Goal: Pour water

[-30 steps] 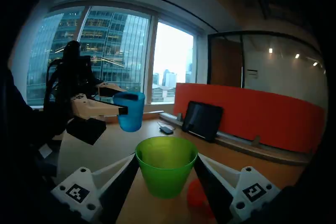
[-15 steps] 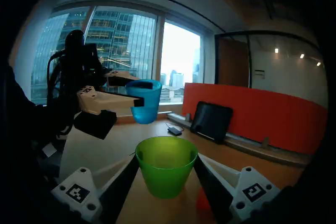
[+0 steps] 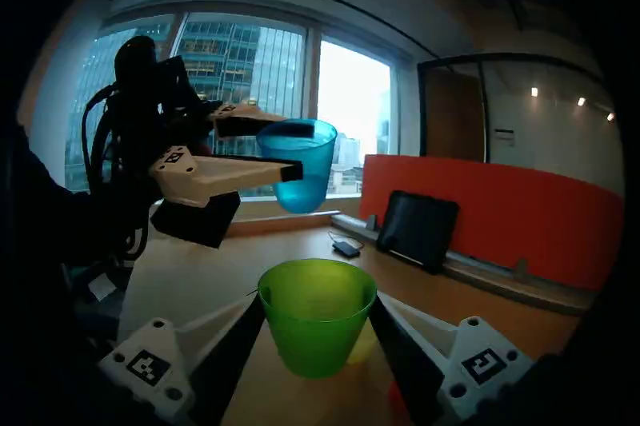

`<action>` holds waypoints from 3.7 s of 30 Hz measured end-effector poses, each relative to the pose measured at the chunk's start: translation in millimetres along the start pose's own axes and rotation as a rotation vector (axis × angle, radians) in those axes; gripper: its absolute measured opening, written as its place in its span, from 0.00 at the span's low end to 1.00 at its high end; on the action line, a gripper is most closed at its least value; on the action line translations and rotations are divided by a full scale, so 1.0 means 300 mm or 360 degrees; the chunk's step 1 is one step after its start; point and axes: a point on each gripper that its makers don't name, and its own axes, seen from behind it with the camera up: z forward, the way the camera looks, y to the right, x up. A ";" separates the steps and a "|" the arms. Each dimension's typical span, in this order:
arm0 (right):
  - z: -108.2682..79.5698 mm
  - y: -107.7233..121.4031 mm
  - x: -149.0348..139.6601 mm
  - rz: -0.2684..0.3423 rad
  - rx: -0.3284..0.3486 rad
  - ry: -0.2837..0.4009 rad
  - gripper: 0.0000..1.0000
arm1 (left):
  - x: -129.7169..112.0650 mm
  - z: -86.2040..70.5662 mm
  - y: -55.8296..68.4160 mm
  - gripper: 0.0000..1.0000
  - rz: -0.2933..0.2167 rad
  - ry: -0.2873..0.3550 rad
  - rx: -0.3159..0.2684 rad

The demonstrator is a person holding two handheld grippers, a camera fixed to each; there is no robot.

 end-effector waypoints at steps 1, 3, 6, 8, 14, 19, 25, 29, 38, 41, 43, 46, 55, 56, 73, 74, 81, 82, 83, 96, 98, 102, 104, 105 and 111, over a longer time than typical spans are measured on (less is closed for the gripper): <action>0.004 -0.003 -0.003 0.0000 0.0004 -0.0002 0.91 | 0.005 0.001 -0.001 0.87 0.0015 0.0002 0.0000; 0.010 -0.010 -0.006 0.0001 0.0013 -0.0005 0.91 | 0.014 0.002 -0.004 0.87 0.0042 0.0004 0.0002; 0.018 -0.021 -0.010 0.0002 0.0028 -0.0008 0.91 | 0.025 0.004 -0.011 0.87 0.0088 0.0008 0.0010; 0.024 -0.029 -0.012 0.0003 0.0037 -0.0009 0.91 | 0.033 0.005 -0.017 0.87 0.0120 0.0011 0.0019; 0.041 -0.047 -0.024 -0.0001 0.0057 -0.0020 0.90 | 0.060 0.005 -0.033 0.87 0.0211 0.0022 0.0041; 0.053 -0.060 -0.038 0.0007 0.0072 -0.0030 0.91 | 0.081 0.007 -0.043 0.87 0.0283 0.0035 0.0050; 0.063 -0.069 -0.052 0.0010 0.0083 -0.0037 0.90 | 0.097 0.010 -0.058 0.88 0.0363 0.0042 0.0067; 0.068 -0.071 -0.057 0.0011 0.0088 -0.0037 0.90 | 0.111 0.011 -0.067 0.87 0.0418 0.0051 0.0080; 0.081 -0.074 -0.064 0.0017 0.0096 -0.0037 0.90 | 0.141 0.017 -0.084 0.87 0.0520 0.0065 0.0101; 0.084 -0.075 -0.063 0.0018 0.0096 -0.0036 0.90 | 0.148 0.018 -0.086 0.87 0.0557 0.0066 0.0105; 0.085 -0.075 -0.061 0.0019 0.0096 -0.0034 0.90 | 0.152 0.019 -0.086 0.88 0.0575 0.0066 0.0106; 0.085 -0.073 -0.059 0.0020 0.0094 -0.0031 0.90 | 0.158 0.022 -0.085 0.87 0.0600 0.0065 0.0106; 0.082 -0.070 -0.048 0.0018 0.0089 -0.0023 0.90 | 0.174 0.027 -0.076 0.88 0.0698 0.0061 0.0105; 0.082 -0.070 -0.046 0.0018 0.0088 -0.0022 0.90 | 0.176 0.028 -0.074 0.87 0.0711 0.0060 0.0104; 0.076 -0.061 -0.030 0.0016 0.0075 -0.0004 0.90 | 0.197 0.028 -0.071 0.87 0.0854 0.0052 0.0129; 0.075 -0.061 -0.029 0.0016 0.0075 -0.0004 0.90 | 0.196 0.028 -0.071 0.87 0.0860 0.0052 0.0129; 0.069 -0.065 -0.024 0.0008 0.0074 0.0000 0.90 | 0.197 0.024 -0.071 0.87 0.0904 0.0050 0.0137; 0.068 -0.065 -0.023 0.0007 0.0073 0.0001 0.90 | 0.197 0.023 -0.071 0.87 0.0908 0.0049 0.0137; 0.068 -0.064 -0.022 0.0007 0.0072 0.0002 0.90 | 0.198 0.022 -0.071 0.87 0.0913 0.0049 0.0137; 0.065 -0.071 -0.011 -0.0023 0.0080 0.0016 0.90 | 0.205 0.007 -0.080 0.87 0.0985 0.0044 0.0153; 0.066 -0.073 -0.013 -0.0027 0.0080 0.0014 0.90 | 0.208 0.006 -0.080 0.87 0.0996 0.0044 0.0154; 0.067 -0.075 -0.011 -0.0025 0.0082 0.0015 0.90 | 0.216 0.005 -0.082 0.87 0.1025 0.0046 0.0162; 0.066 -0.075 -0.010 -0.0025 0.0082 0.0017 0.90 | 0.220 0.004 -0.082 0.88 0.1039 0.0049 0.0166; 0.066 -0.074 -0.010 -0.0026 0.0081 0.0017 0.89 | 0.221 0.004 -0.082 0.88 0.1044 0.0049 0.0167; 0.066 -0.074 -0.007 -0.0027 0.0077 0.0017 0.90 | 0.228 0.004 -0.084 0.87 0.1076 0.0053 0.0177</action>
